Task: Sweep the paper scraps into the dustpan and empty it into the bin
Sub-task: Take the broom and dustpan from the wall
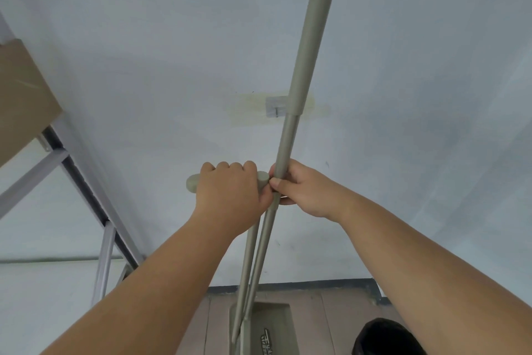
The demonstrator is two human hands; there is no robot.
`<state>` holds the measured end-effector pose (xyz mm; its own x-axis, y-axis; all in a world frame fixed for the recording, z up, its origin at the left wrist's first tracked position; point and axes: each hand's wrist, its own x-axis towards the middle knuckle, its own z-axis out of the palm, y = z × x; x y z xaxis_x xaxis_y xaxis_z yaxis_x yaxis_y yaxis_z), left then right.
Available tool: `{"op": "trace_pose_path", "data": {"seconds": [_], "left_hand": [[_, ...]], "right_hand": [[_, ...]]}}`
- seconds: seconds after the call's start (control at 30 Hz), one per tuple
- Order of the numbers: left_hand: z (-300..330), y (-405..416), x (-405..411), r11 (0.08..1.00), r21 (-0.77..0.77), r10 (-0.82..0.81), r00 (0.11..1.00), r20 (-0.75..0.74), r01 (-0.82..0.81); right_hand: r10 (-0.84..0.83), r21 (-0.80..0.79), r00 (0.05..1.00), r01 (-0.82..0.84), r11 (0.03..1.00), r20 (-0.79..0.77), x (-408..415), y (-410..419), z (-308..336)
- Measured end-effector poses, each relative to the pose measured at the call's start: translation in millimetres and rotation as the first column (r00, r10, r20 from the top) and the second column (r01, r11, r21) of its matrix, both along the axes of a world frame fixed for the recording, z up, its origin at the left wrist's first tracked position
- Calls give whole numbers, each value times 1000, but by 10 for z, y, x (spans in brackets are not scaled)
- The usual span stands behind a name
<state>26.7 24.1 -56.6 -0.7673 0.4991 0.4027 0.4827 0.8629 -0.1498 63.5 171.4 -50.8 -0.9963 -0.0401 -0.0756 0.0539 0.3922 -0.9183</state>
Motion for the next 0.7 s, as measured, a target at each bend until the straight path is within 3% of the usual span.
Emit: {"op": "trace_pose_path", "data": {"seconds": [0.1, 0.37, 0.57, 0.7], "left_hand": [[-38, -72, 1, 999, 18, -40, 995, -94, 42], [-202, -206, 25, 997, 6, -69, 984, -163, 71], [-242, -424, -26, 997, -60, 49, 998, 27, -47], [-454, -548, -42, 992, -99, 82, 994, 66, -75]], "right_hand": [[17, -17, 1000, -16, 1000, 19, 30, -37, 8], [89, -14, 993, -88, 996, 77, 82, -93, -110], [26, -120, 991, -10, 993, 131, 102, 91, -114], [-32, -136, 989, 52, 989, 142, 141, 244, -140]]}}
